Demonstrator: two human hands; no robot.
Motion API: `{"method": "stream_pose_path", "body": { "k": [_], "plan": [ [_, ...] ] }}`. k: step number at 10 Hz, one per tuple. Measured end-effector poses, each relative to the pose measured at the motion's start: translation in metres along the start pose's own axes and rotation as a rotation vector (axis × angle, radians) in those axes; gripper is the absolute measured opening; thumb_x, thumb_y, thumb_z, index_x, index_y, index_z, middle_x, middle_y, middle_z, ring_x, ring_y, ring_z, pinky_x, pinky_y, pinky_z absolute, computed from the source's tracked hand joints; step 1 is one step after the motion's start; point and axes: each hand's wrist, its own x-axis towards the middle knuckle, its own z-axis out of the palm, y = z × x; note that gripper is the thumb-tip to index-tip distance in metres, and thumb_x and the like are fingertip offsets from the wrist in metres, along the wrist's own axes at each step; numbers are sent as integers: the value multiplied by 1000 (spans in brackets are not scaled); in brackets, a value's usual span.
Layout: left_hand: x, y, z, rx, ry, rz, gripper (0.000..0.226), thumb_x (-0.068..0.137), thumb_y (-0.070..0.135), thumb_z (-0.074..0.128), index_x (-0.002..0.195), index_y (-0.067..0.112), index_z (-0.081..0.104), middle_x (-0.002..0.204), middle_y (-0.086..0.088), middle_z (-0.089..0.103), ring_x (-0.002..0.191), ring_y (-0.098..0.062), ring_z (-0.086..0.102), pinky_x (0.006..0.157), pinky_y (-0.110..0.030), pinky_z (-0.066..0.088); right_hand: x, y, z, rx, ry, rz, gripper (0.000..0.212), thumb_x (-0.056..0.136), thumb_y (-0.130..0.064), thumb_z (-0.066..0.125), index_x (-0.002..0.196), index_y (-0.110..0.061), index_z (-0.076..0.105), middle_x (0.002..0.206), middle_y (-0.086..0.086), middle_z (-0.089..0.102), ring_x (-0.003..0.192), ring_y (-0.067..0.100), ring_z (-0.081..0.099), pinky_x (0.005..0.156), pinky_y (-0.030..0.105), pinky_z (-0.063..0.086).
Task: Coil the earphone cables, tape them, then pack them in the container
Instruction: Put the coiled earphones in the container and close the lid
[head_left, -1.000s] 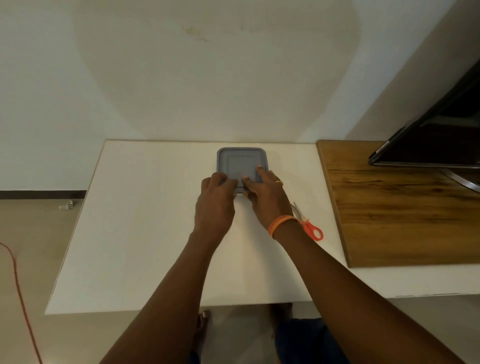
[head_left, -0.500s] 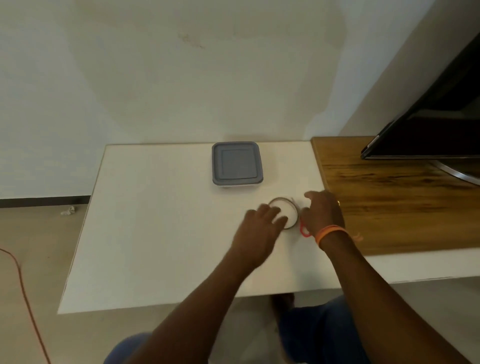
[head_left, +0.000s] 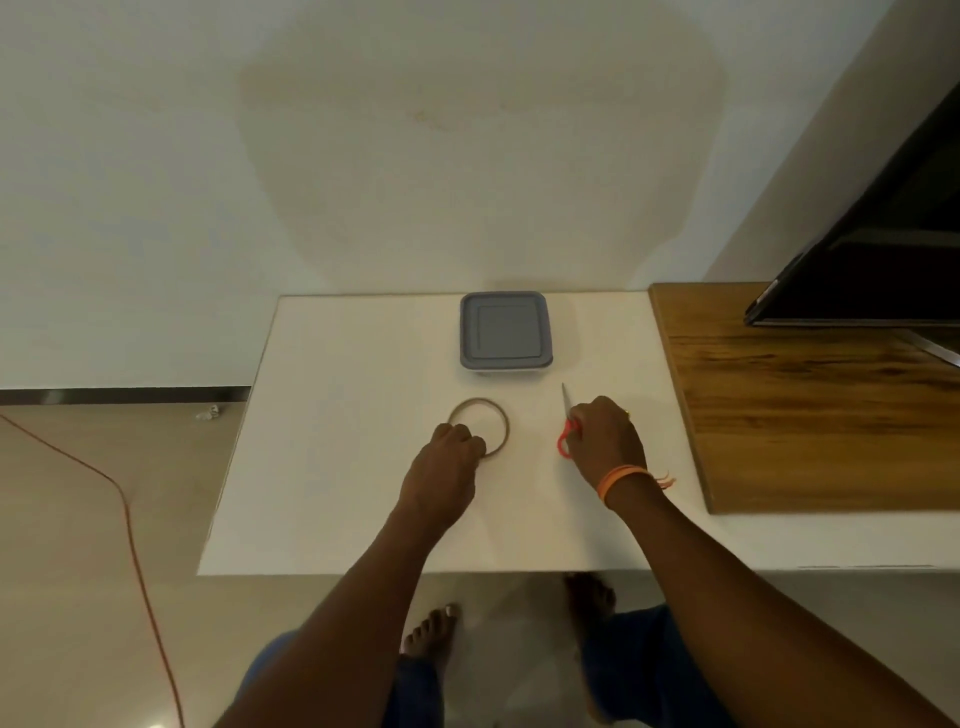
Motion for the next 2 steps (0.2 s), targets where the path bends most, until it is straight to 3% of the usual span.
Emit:
{"method": "stream_pose_path", "body": {
  "k": [1, 2],
  "plan": [
    [-1, -4, 2, -23, 67, -12, 29, 68, -14, 67, 89, 7, 68, 86, -6, 65, 89, -29, 60, 65, -37, 54, -2, -1, 0, -30, -8, -13, 22, 92, -19, 60, 109, -8, 68, 104, 12, 63, 94, 24, 63, 79, 28, 51],
    [-3, 6, -3, 8, 149, 10, 41, 63, -17, 71, 98, 3, 68, 98, -10, 68, 102, -35, 62, 84, -43, 57, -10, 1, -2, 33, -4, 6, 20, 94, -22, 57, 104, -8, 68, 100, 10, 63, 93, 24, 63, 77, 28, 51]
  ]
}}
